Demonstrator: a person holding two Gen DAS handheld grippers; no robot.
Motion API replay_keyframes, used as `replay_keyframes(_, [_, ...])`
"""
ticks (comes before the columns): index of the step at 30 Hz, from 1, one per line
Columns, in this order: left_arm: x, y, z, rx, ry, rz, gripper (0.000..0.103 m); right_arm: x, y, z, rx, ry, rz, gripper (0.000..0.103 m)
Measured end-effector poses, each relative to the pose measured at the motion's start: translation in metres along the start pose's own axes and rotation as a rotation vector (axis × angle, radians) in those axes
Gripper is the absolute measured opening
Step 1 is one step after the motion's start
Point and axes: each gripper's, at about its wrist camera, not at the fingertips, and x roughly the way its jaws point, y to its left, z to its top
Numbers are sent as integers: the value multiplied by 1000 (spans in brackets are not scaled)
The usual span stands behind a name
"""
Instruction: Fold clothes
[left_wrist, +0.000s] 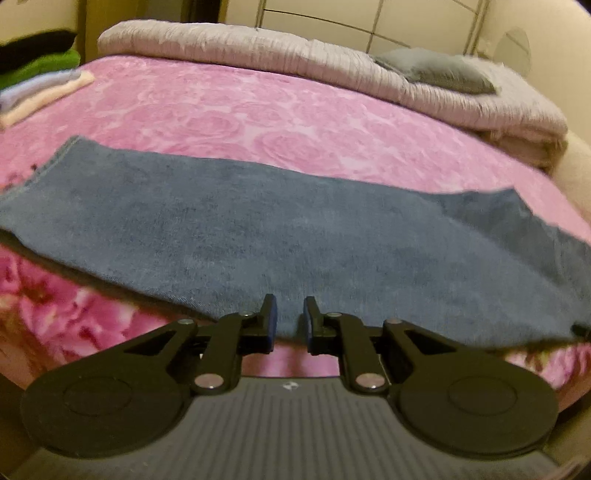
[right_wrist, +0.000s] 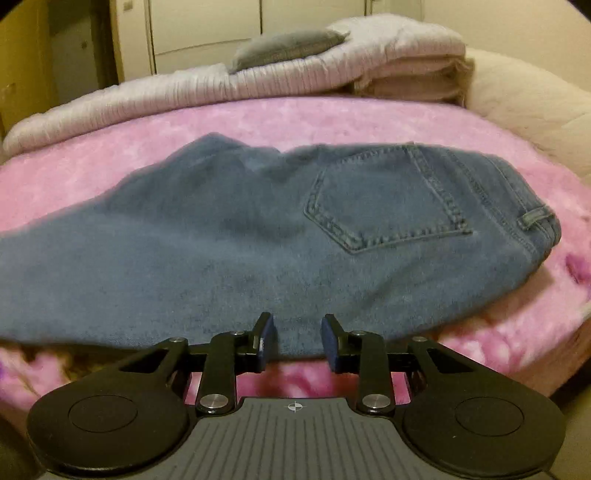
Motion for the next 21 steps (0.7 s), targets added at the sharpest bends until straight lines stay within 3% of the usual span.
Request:
replay_keyframes(3, [-13,-11,3,31,-1,-6,19,-12,7,3,28,-5,38,32])
replay_keyframes(7, [-29,-25,11,53,-3,-85,22,-29,10,9,103,-21,91,32])
replay_keyframes(12, [-32,-52,26,145,5,-144,25,-32,-5,19,131,27,66,32])
replay_keyframes(16, [-10,-72,45,206,42,-224,26,-24,-32,33,117,49,21,32])
replay_keyframes(21, [46,-105,82,257,86,-336,27,0,-69,69,99,20,20,32])
